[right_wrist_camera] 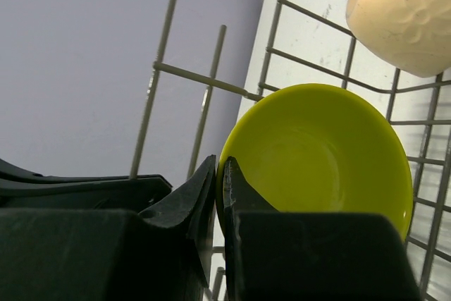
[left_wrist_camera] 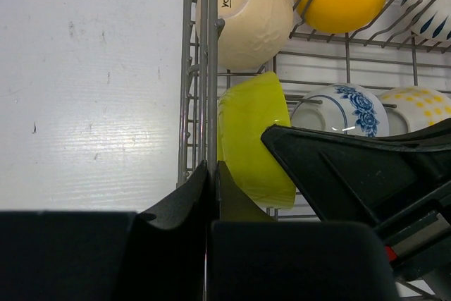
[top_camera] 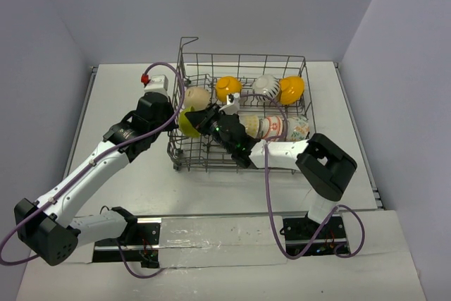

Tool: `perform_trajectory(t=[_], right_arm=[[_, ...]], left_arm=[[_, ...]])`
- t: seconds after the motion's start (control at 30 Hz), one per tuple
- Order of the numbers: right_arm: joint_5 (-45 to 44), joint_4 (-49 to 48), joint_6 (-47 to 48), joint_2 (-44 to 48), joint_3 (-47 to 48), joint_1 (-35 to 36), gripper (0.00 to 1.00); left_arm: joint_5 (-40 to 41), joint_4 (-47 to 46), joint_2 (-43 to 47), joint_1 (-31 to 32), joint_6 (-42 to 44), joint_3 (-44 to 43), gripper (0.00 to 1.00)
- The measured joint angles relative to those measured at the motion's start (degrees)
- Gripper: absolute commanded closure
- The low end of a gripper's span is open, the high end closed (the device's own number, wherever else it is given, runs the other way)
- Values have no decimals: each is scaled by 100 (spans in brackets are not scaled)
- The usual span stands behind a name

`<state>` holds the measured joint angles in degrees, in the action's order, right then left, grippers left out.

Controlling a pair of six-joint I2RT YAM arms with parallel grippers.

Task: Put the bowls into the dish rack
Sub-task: Turn the bowl upside down over the dish rack.

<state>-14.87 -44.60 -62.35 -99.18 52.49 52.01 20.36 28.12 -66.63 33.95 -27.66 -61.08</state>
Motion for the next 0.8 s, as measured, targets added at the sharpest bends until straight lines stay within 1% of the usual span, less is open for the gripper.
perform_trajectory(t=[0.23,0.8], right_arm=[[9,431,-4,35,-11,-52,100],[133,442,-20,35,-11,-20,100]], left_arm=[[0,-13,-42,4,-2,0,100],[-7,-31,-79,4,4,0,100]])
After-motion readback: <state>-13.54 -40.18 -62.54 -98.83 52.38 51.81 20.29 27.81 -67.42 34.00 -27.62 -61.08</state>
